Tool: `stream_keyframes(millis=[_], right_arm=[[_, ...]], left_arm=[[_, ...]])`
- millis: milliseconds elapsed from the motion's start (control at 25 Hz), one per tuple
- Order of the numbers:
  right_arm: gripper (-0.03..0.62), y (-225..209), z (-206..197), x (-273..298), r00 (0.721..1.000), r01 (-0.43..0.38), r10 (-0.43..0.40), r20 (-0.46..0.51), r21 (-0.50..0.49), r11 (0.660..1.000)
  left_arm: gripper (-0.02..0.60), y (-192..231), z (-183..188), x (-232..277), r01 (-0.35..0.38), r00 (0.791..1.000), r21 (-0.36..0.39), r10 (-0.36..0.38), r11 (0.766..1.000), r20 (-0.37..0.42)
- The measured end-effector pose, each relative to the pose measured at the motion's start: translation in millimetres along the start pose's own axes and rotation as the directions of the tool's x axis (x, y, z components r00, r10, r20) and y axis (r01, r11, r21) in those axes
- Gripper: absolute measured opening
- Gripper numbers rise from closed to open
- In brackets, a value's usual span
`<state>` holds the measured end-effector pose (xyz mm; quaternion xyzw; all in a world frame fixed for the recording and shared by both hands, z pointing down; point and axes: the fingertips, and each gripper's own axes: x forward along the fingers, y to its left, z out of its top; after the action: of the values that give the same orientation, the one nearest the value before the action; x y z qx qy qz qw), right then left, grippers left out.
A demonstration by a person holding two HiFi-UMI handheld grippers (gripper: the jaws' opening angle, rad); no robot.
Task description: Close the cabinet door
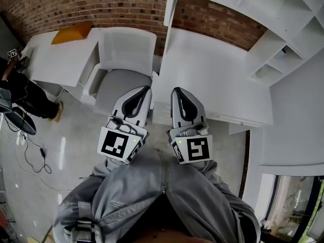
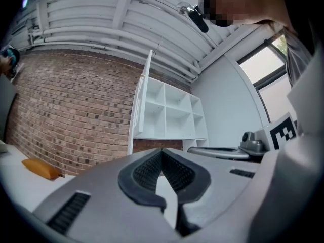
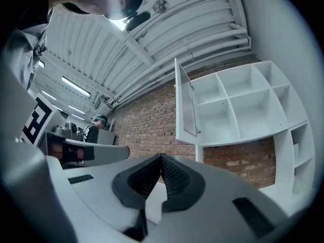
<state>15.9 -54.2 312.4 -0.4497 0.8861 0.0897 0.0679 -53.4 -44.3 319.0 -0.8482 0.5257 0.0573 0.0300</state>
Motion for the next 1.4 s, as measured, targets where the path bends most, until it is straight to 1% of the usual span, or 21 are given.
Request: stream_keyframes(millis=[240,440,600,720,960,1040,1240,1400], right_arm=[[0.026,-2.0,-5.9,1.5,1.0,-0.001,0.002,-0.005,0.011,1.0],[0.026,-9.8,-7.9,-3.6,1.0,0.021,-0.021,-0.011,0.017,1.0],[0.026,-9.9,-14.3,-5.1,0.999,0.027,-0.026,-0.033,0.028,0.999],[0.026,-13.0,-19.7,-1.7,0.998,0.047,-0.046,-0.047,0.032,0.998],[0.026,-21.9,-23.0,11.8,0.995,0.077,-0.075,-0.062,0.017,0.997],[0.026,-25.4,-26.1,20.7,0.994,0.086,-0.084,-0.066,0.02,0.996],[0.026,-29.6,-36.1,47.5,0.991,0.104,-0.102,-0.081,0.023,0.994],[0.026,-37.8,-33.7,71.9,0.989,0.129,-0.128,-0.076,0.006,0.992]], left_arm=[[0.005,3.6,-6.2,2.4,-0.011,1.0,-0.009,0.011,1.0,-0.009],[0.005,-4.3,-7.2,7.3,0.008,1.0,-0.003,-0.008,1.0,-0.012],[0.005,-4.2,-15.2,7.4,0.009,0.999,-0.025,-0.01,1.0,-0.031],[0.005,2.0,-21.5,10.9,0.017,0.999,-0.042,-0.019,0.999,-0.045],[0.005,14.0,-18.3,29.9,0.044,0.999,-0.034,-0.045,0.998,-0.031],[0.005,18.2,-20.9,36.5,0.056,0.998,-0.028,-0.057,0.998,-0.037],[0.005,37.4,-29.0,56.9,0.09,0.994,-0.047,-0.092,0.995,-0.057],[0.005,48.9,-25.2,78.0,0.139,0.989,-0.044,-0.141,0.989,-0.049]])
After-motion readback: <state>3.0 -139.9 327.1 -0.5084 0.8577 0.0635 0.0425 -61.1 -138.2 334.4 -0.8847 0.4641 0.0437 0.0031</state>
